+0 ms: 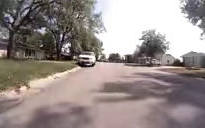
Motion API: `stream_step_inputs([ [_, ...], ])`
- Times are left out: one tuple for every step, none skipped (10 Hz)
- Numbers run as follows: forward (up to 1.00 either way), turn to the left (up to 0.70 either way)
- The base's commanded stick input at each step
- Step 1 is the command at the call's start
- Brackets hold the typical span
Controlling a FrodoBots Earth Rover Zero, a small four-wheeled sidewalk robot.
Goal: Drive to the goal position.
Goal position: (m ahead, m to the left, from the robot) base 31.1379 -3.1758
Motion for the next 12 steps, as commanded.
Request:
stream_step_inputs([
  [1.0, -0.15],
  [1.0, -0.05],
  [1.0, 0.0],
  [1.0, 0.0],
  [1.0, 0.0],
  [1.0, 0.0],
  [1.0, 0.0],
  [1.0, 0.0],
  [1.0, 0.0],
  [1.0, 0.0],
  [1.0, 0.0],
  [1.0, 0.0],
])
